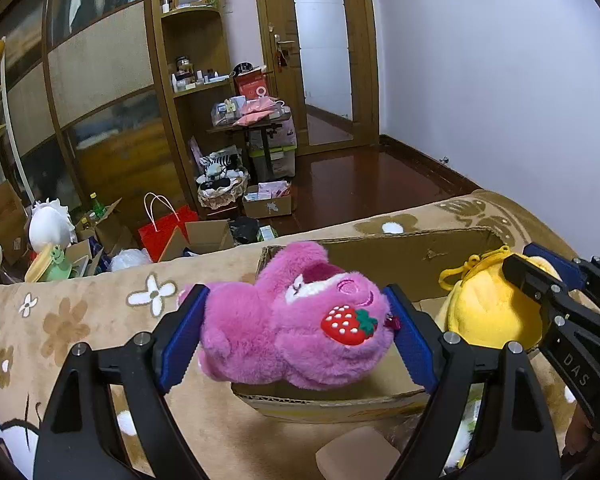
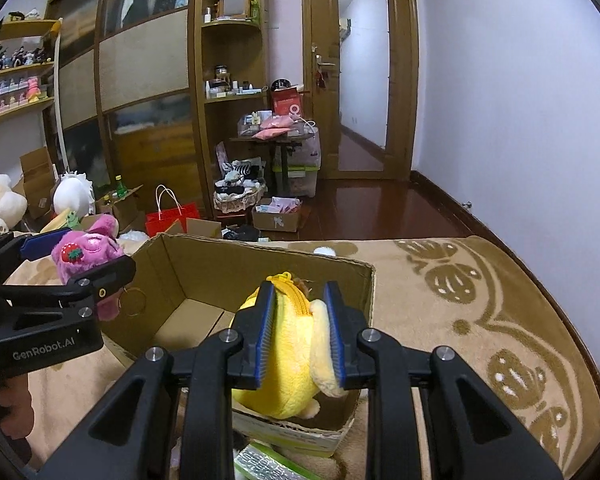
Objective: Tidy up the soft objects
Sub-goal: 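Lift both plush toys and carry them over the cardboard box, then open both tools to drop the bear and dog into the box, then move both tools back toward the remaining toys beside the box, then grasp the swirl cake plush with the left tool while the right tool grasps the white-haired doll, then lift the cake plush and doll and carry them over the box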
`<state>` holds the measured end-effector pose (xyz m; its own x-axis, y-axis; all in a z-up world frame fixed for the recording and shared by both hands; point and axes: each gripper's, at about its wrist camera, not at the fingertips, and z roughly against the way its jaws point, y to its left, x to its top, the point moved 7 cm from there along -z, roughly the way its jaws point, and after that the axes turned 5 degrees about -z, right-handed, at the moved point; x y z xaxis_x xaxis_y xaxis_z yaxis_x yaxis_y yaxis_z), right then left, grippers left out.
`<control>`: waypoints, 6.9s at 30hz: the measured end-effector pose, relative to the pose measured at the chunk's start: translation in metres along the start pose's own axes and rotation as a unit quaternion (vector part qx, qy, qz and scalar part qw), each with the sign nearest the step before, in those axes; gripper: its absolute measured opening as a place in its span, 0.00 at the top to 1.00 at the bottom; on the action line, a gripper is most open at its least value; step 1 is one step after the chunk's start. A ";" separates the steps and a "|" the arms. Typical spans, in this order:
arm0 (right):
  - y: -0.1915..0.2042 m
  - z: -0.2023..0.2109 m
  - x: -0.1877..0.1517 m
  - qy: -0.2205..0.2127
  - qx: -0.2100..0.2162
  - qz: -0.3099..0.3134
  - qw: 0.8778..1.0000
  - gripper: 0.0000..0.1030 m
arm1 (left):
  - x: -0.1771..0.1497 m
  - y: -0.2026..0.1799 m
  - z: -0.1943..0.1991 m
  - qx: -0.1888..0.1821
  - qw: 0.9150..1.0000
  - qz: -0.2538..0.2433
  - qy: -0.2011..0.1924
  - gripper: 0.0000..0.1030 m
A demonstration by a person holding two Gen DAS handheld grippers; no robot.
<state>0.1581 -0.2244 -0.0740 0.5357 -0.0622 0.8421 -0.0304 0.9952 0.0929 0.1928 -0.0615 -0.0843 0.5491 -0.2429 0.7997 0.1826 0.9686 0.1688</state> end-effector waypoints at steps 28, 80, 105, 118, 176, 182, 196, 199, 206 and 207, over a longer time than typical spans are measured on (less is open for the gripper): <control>0.002 0.011 0.000 0.011 0.035 -0.031 0.999 0.29 | -0.009 0.003 -0.005 0.021 0.999 -0.006 0.038 0.04; -0.036 0.063 -0.091 0.159 -0.041 -0.093 0.982 0.00 | -0.073 -0.006 0.033 -0.010 0.986 0.003 0.168 0.01; -0.053 0.025 -0.142 0.280 -0.055 -0.129 0.950 0.00 | -0.101 -0.030 -0.018 -0.044 0.966 0.002 0.254 0.02; -0.058 0.008 -0.169 0.339 -0.072 -0.149 0.926 0.00 | -0.107 -0.031 -0.022 -0.041 0.963 0.005 0.267 0.06; -0.051 0.009 -0.155 0.291 -0.087 -0.112 0.946 0.34 | -0.112 -0.047 0.027 -0.093 0.967 0.003 0.239 0.82; -0.045 0.036 -0.127 0.243 -0.085 -0.097 0.961 0.34 | -0.097 -0.044 0.054 -0.068 0.980 -0.018 0.188 0.82; -0.017 0.072 -0.042 0.087 -0.055 -0.034 0.994 0.34 | -0.043 -0.024 0.095 -0.029 0.999 -0.012 0.041 0.82; -0.010 0.072 -0.026 0.062 -0.047 -0.022 0.997 0.34 | -0.030 -0.022 0.101 -0.022 1.000 -0.011 0.009 0.82; 0.006 0.069 0.011 0.017 -0.031 0.005 0.999 0.34 | 0.004 -0.019 0.096 -0.013 0.999 -0.015 -0.042 0.82; 0.008 0.067 0.016 0.011 -0.030 0.008 0.999 0.34 | 0.007 -0.019 0.094 -0.012 0.999 -0.016 -0.047 0.82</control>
<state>0.1094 -0.2225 -0.0243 0.5545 -0.0446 0.8310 0.0111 0.9989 0.0462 0.1168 -0.0764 -0.0276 0.4644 -0.2674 0.8443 0.2193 0.9584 0.1828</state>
